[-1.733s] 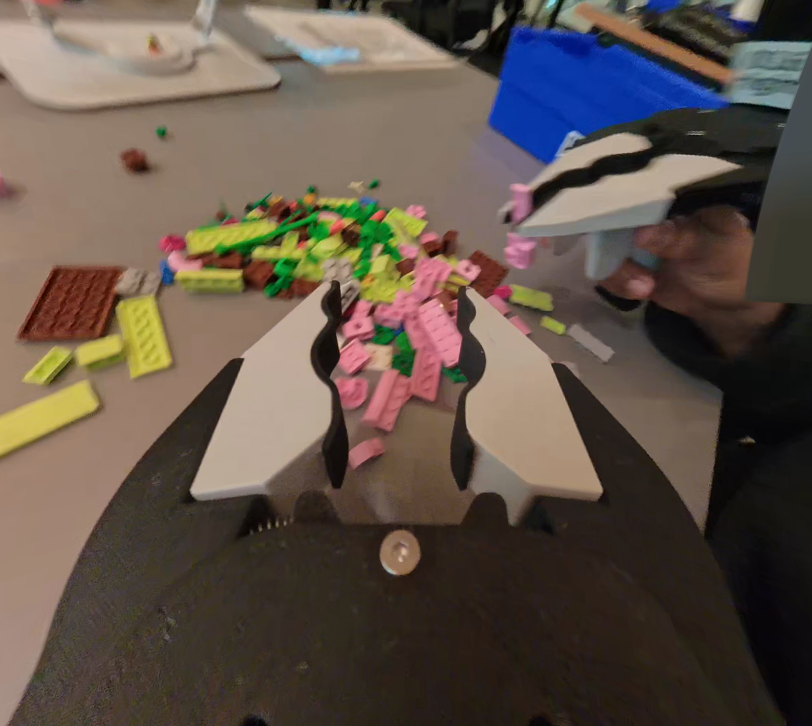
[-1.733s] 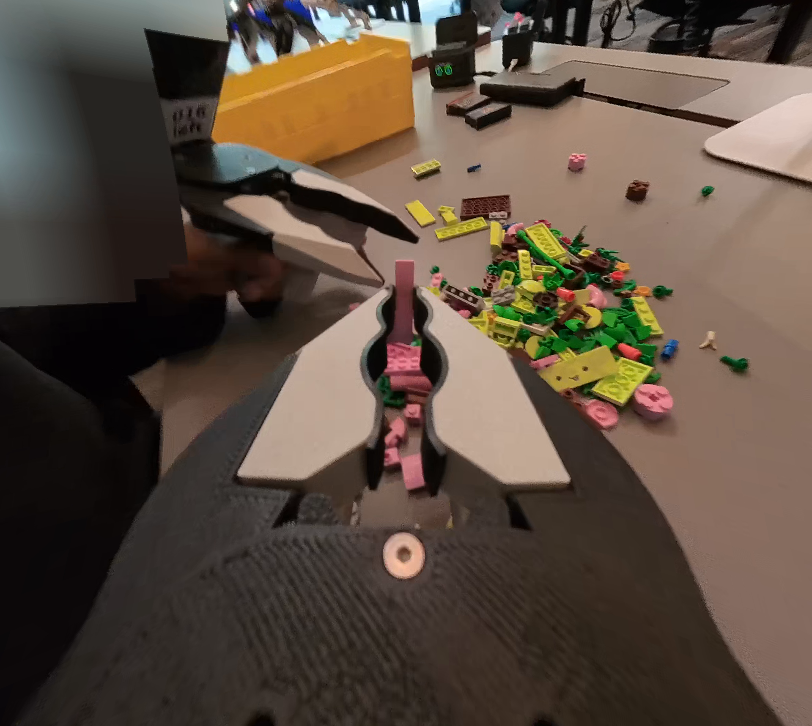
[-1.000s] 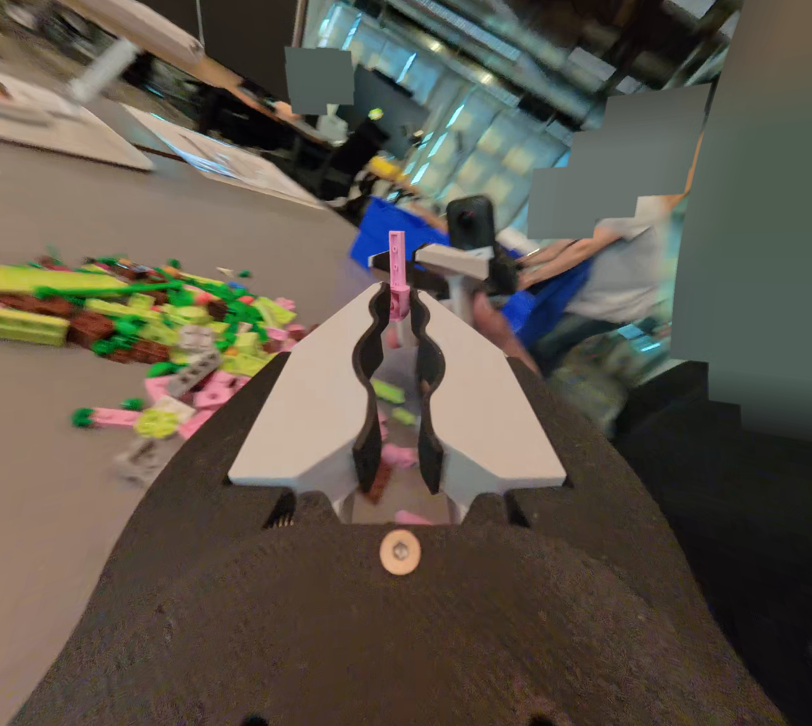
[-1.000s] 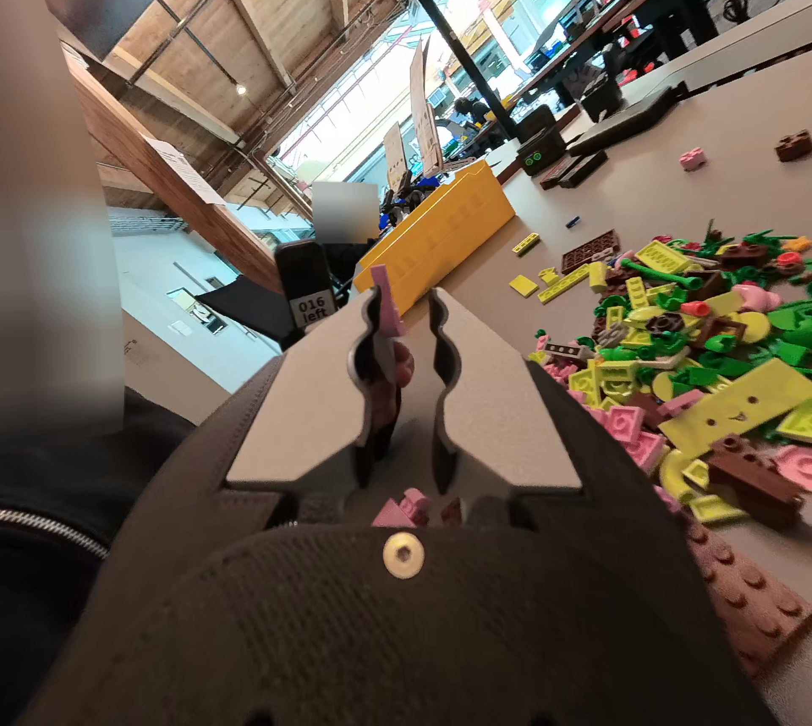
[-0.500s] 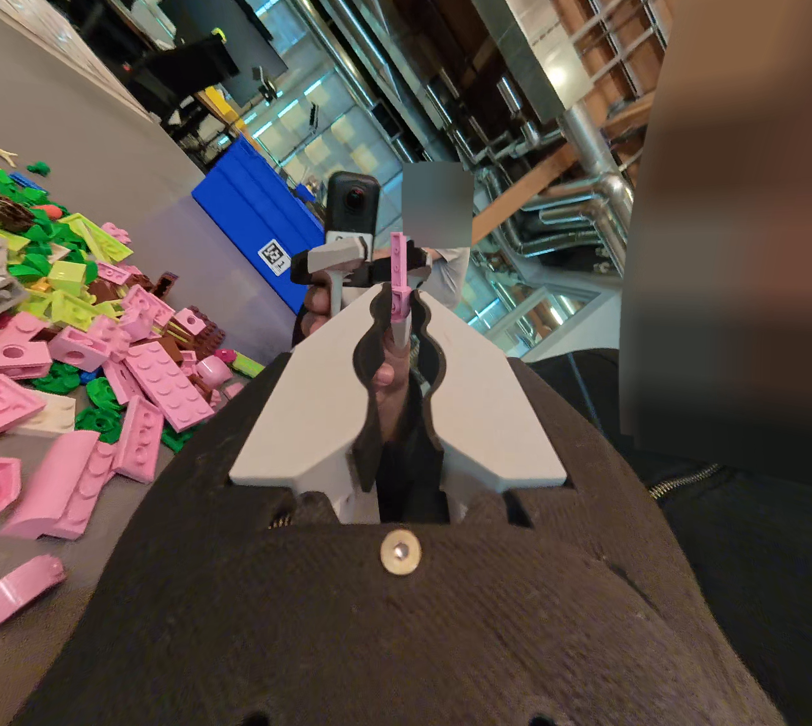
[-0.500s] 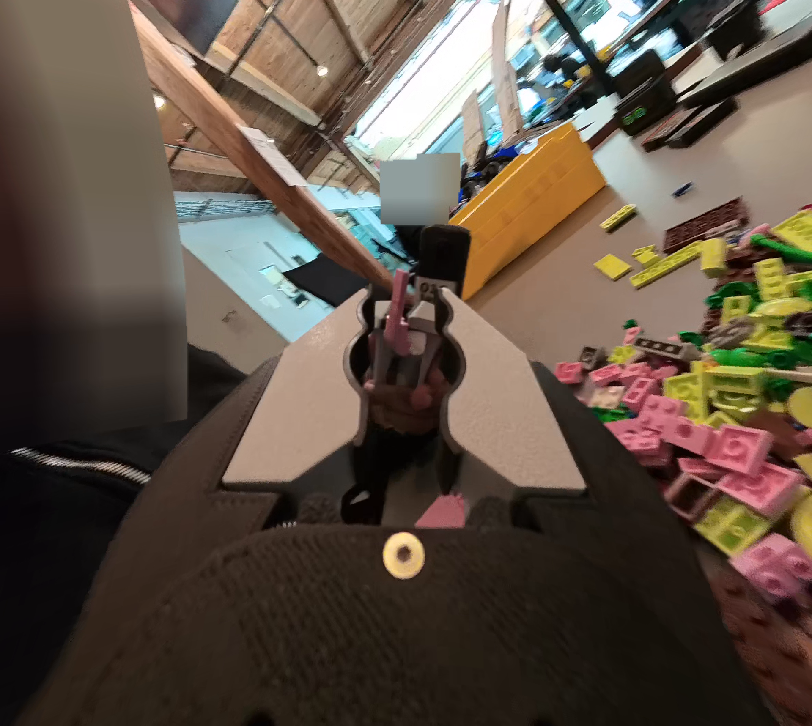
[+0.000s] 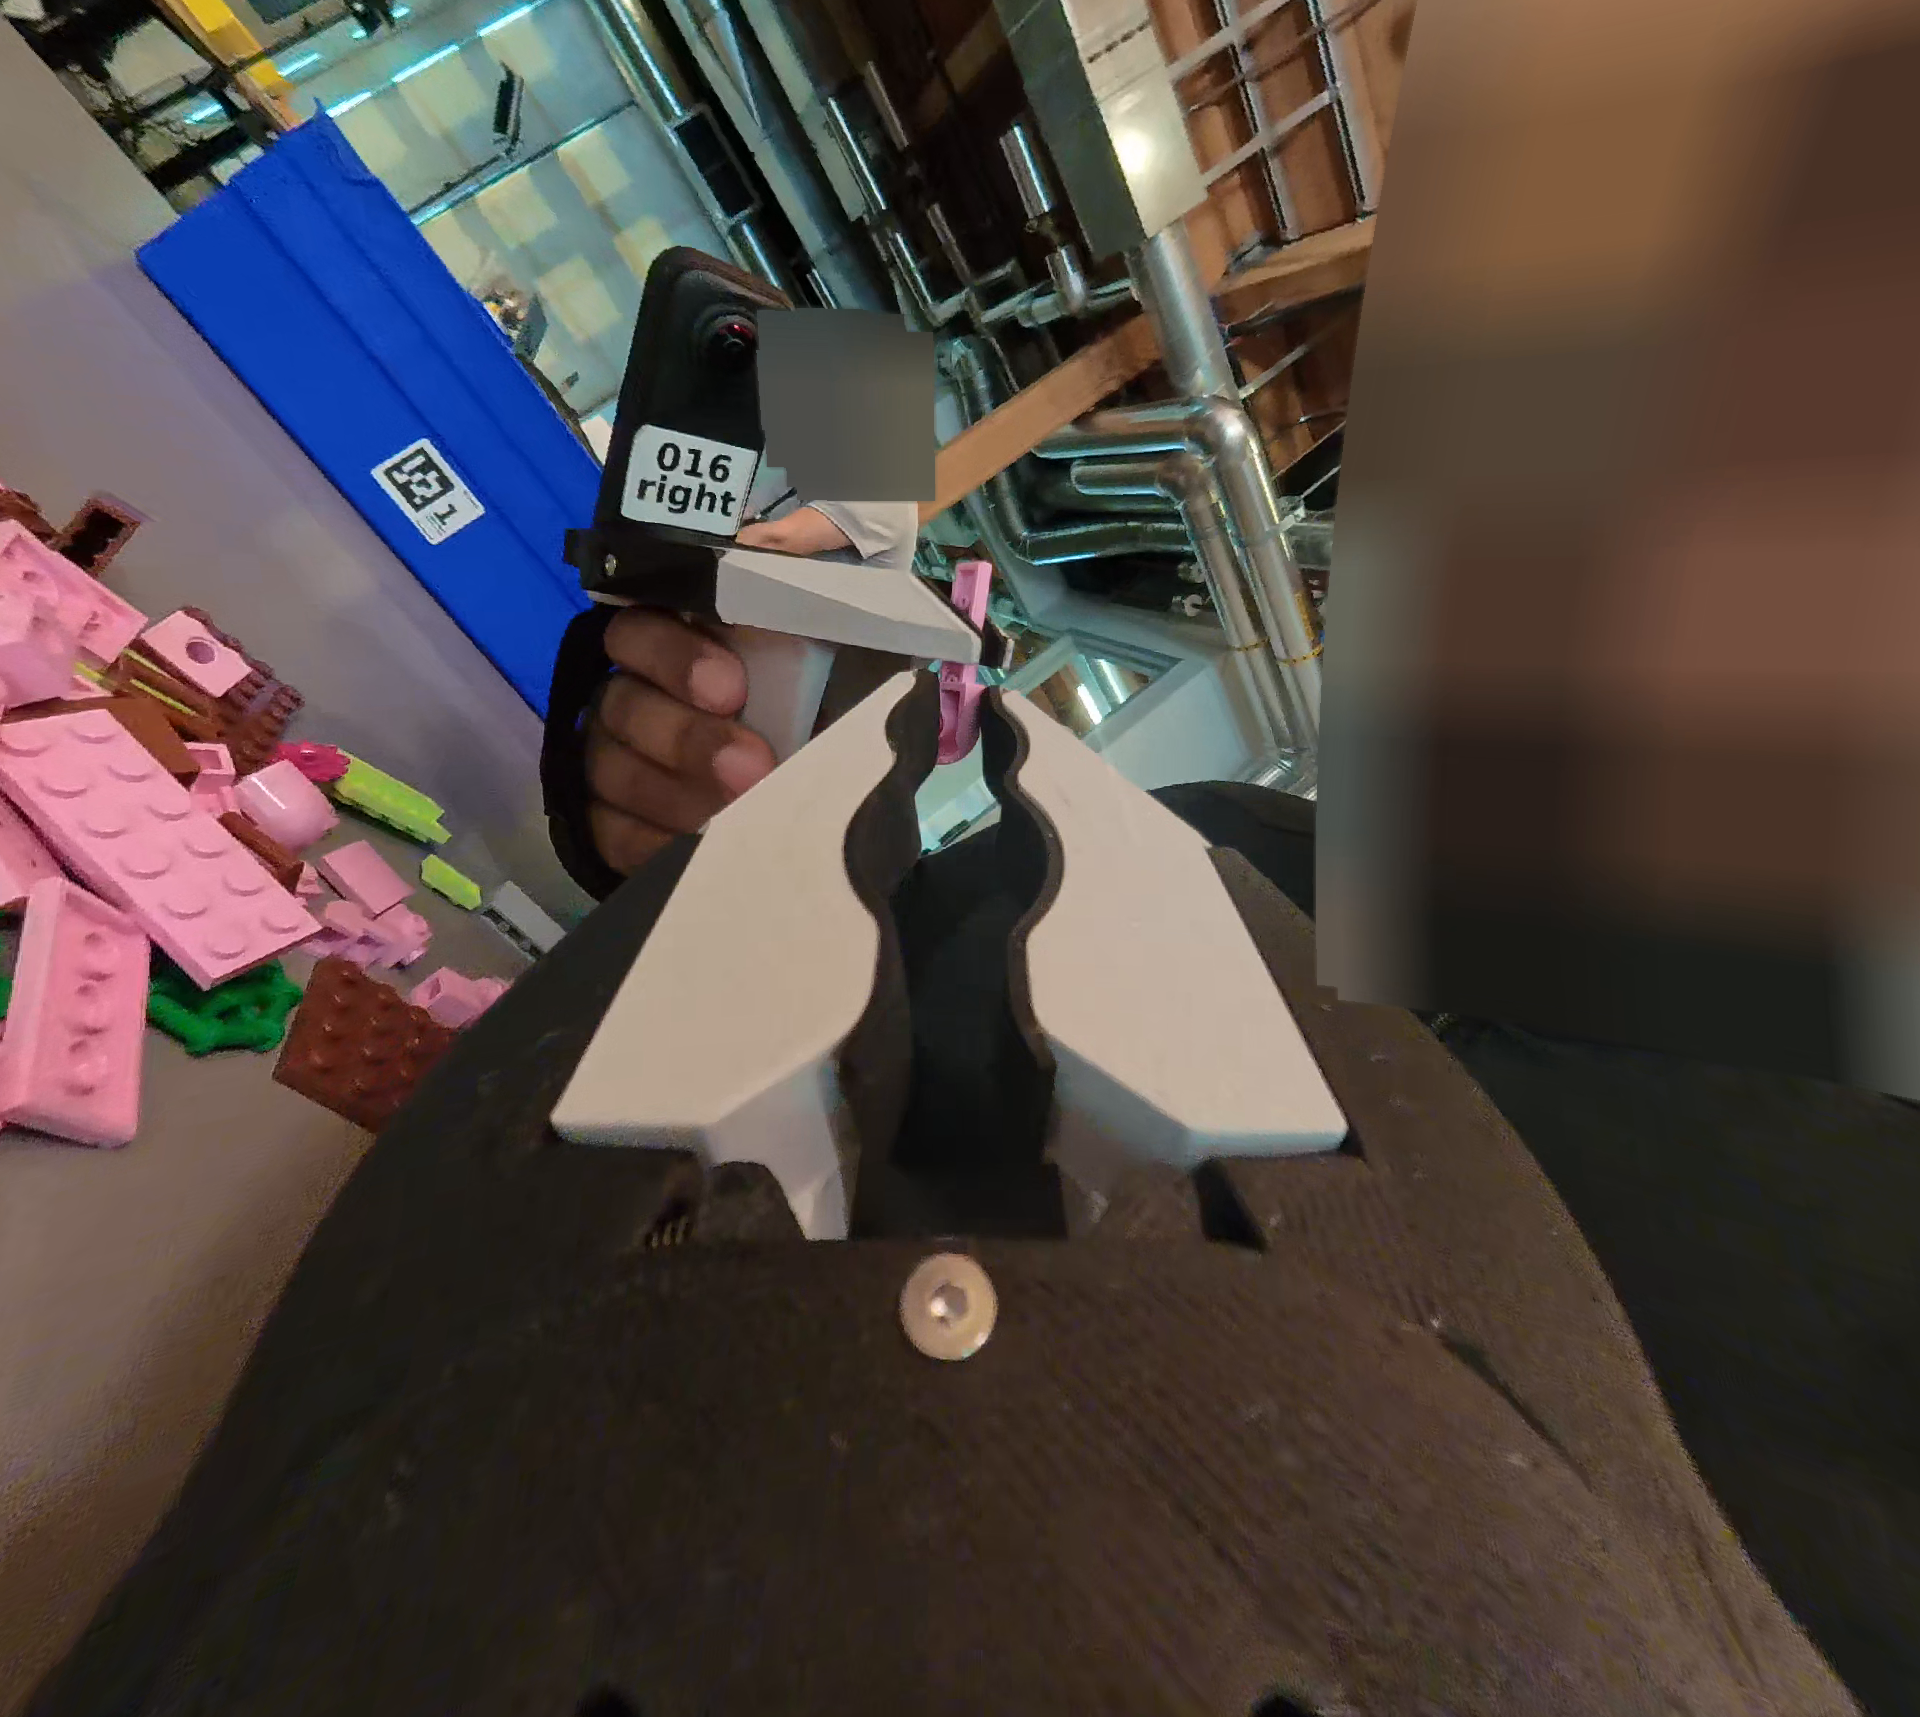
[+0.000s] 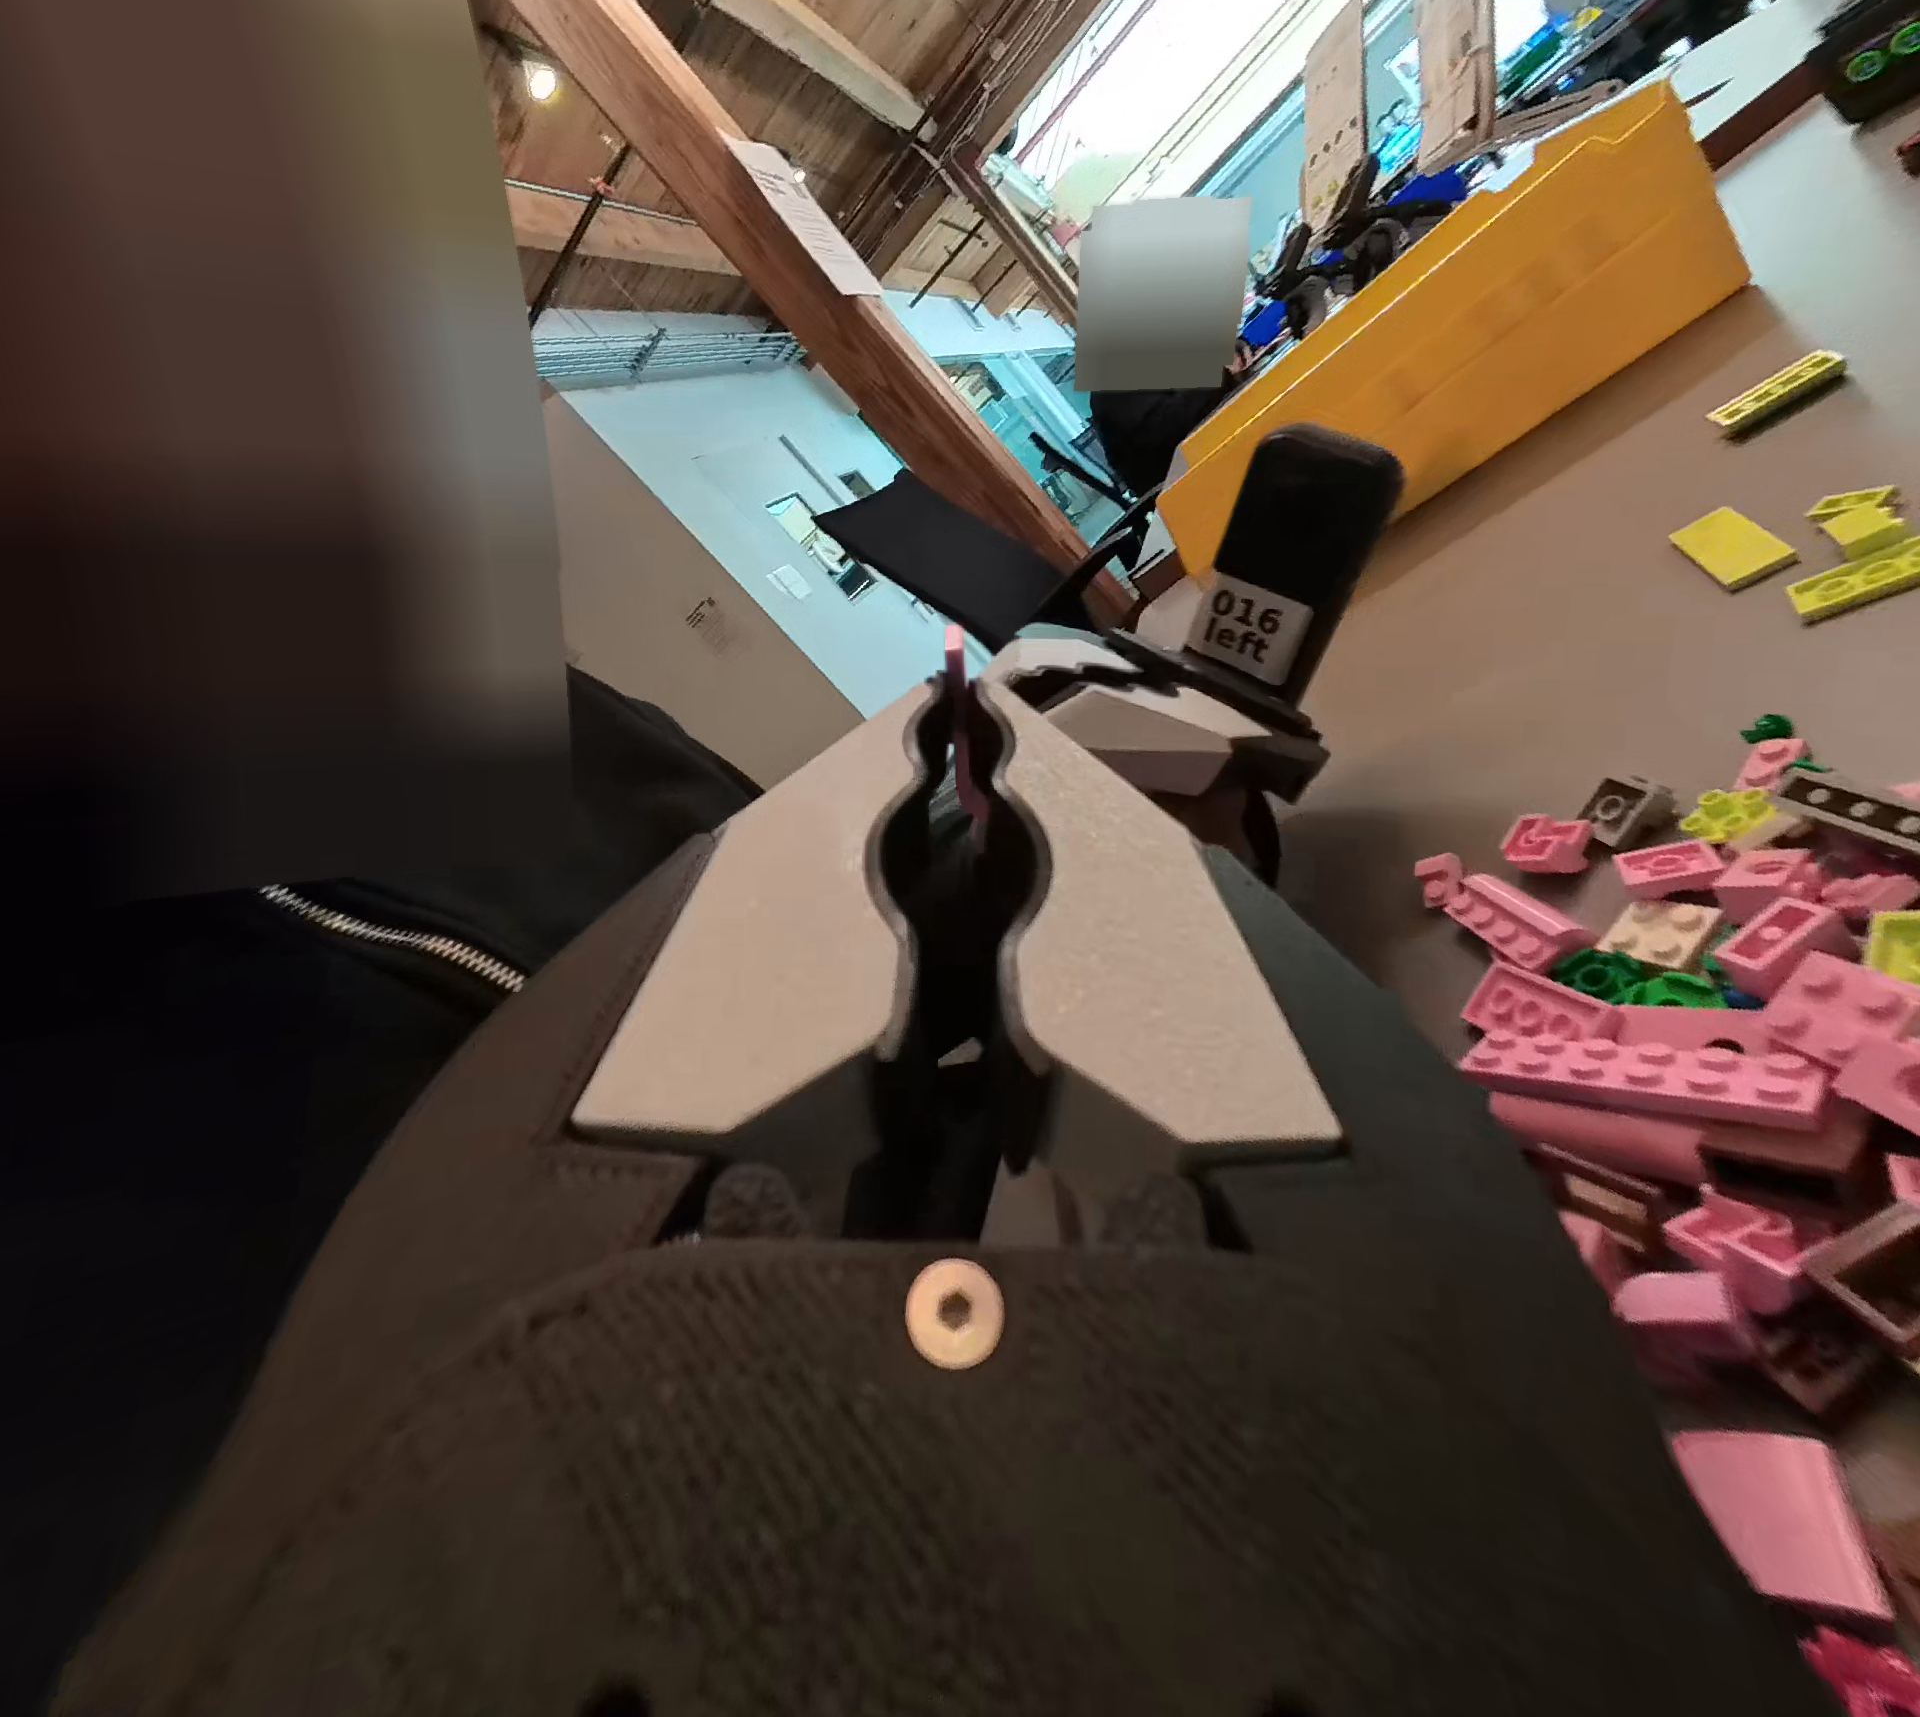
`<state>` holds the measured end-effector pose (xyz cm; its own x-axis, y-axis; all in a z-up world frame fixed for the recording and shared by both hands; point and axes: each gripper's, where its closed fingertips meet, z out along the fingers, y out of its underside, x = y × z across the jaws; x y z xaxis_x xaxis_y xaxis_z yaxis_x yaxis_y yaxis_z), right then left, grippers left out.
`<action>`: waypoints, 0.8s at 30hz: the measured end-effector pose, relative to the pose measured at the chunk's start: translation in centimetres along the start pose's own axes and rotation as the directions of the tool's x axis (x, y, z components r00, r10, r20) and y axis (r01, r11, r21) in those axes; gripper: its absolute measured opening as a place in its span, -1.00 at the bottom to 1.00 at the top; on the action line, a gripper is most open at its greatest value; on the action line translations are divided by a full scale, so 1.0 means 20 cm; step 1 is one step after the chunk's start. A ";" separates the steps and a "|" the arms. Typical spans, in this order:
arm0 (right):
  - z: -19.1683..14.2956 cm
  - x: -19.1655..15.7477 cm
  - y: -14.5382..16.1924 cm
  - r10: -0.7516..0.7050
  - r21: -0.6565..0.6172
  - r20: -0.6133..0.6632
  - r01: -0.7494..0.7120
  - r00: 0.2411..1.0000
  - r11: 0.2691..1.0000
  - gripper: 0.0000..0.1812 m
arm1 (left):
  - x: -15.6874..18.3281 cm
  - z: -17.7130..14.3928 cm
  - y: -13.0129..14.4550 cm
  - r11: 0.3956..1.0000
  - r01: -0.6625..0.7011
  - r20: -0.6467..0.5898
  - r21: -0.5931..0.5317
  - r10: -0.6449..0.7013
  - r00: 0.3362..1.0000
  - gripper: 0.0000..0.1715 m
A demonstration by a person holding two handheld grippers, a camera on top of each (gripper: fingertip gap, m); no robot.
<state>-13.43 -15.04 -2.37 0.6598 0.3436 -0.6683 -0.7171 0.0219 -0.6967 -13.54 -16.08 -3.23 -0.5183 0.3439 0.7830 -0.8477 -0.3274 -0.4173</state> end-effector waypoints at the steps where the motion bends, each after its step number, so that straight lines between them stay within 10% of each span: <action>1: 0.00 0.00 0.00 0.002 -0.002 0.000 -0.002 1.000 1.000 -1.00 | -0.01 0.00 0.00 1.000 -0.002 0.010 0.003 0.002 1.000 -0.96; 6: -0.01 -0.04 0.01 -0.030 -0.023 0.031 0.031 0.999 0.999 -1.00 | 0.01 0.02 0.03 0.997 -0.061 0.045 -0.051 0.063 0.997 -0.96; 9: -0.04 -0.29 -0.05 0.026 0.033 0.343 -0.040 0.939 0.999 -1.00 | -0.11 -0.06 0.00 0.974 -0.194 0.253 -0.119 0.218 0.943 -1.00; 11: -0.03 -0.02 -0.02 -0.050 -0.012 -0.018 0.050 0.999 0.999 -1.00 | 0.00 -0.06 -0.05 0.966 -0.242 0.213 -0.090 0.256 0.943 -1.00; 14: -0.12 0.09 -0.10 -0.074 0.058 -0.179 0.086 0.981 0.995 -1.00 | -0.03 -0.10 -0.11 0.914 -0.364 0.368 -0.180 0.406 0.837 -1.00; 18: -0.26 0.31 -0.10 -0.211 -0.092 -0.524 0.191 0.825 0.977 -1.00 | -0.21 -0.24 -0.19 0.819 -0.451 0.595 -0.355 0.571 0.566 -1.00; 24: -0.45 0.52 -0.05 -0.351 -0.331 -0.711 0.150 0.609 0.931 -0.96 | -0.27 -0.25 -0.19 0.778 -0.493 0.612 -0.389 0.618 0.493 -1.00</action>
<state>-3.81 -19.86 -10.87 0.8134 -0.4665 -0.3475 -0.4942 -0.2389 -0.8359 -8.04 -12.22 -8.10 -0.7108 -0.5712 0.4105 -0.4485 -0.0815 -0.8900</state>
